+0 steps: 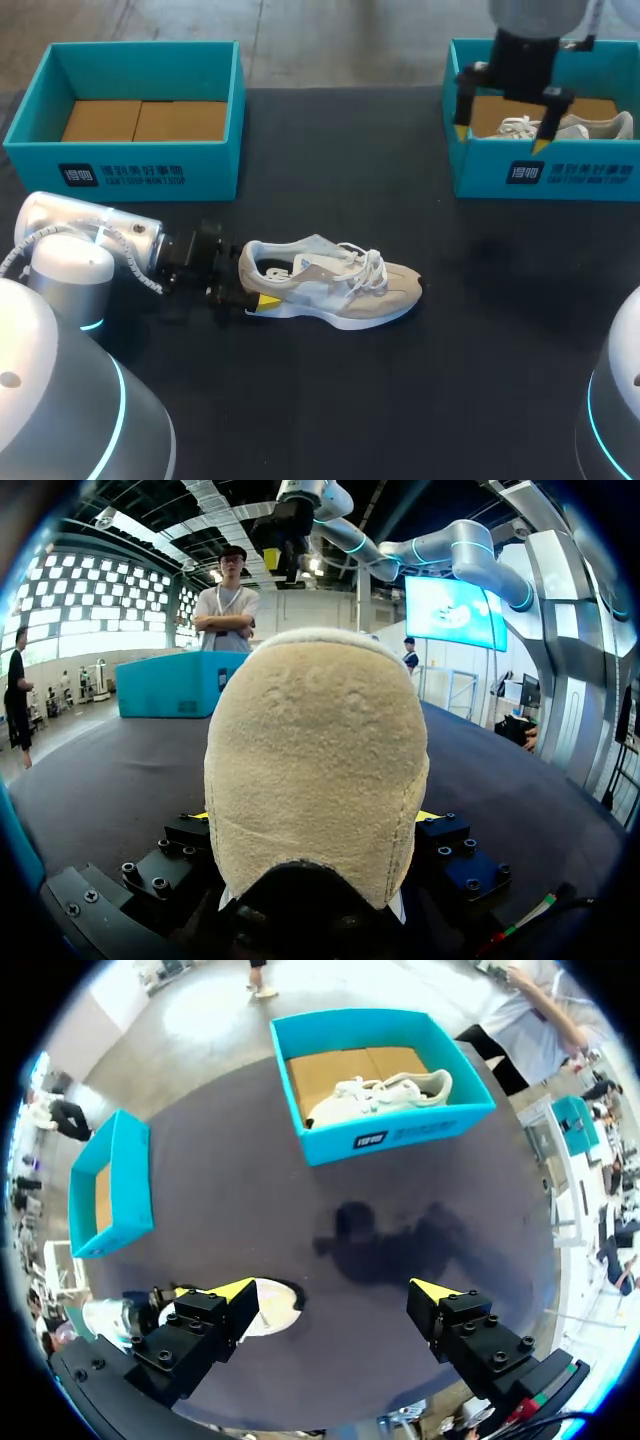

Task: Take the shoe out of the shoebox, open the shoe tongue, remove and reinsert the insole, then place the shoe into the shoebox

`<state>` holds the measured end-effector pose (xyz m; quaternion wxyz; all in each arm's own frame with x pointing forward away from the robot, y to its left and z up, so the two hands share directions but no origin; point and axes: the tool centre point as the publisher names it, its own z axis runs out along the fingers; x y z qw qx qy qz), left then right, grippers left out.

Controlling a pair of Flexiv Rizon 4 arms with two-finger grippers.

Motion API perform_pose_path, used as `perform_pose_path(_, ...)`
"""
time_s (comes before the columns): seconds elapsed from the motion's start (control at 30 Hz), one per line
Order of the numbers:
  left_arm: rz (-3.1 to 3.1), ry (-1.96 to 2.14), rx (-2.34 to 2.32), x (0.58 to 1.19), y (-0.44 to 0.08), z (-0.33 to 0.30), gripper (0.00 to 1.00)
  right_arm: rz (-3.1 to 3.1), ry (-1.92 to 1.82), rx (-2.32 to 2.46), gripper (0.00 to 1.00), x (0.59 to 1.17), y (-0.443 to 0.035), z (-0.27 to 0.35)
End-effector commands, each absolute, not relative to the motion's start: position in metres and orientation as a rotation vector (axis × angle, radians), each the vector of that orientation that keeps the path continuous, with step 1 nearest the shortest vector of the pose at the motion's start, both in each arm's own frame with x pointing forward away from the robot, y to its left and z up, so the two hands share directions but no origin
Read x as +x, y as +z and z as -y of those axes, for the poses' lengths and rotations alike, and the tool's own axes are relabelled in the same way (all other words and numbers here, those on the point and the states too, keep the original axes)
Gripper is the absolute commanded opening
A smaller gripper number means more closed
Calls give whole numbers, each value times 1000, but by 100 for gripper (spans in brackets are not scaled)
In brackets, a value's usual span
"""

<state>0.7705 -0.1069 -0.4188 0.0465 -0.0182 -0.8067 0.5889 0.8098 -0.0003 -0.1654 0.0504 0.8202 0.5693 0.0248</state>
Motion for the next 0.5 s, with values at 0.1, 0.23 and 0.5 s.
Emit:
perform_pose_path(0.1, 2464, 1793, -55, 770, -421, 108, 0, -1626, 42, 2541, 100, 802, -169, -39)
perform_pose_path(0.23, 2464, 1793, -55, 770, -421, 108, 0, -1599, 67, 2612, 100, 798, -174, -46)
perform_pose_path(0.5, 2464, 1793, -55, 770, -421, 108, 0, -1599, 67, 2612, 100, 798, -174, -46)
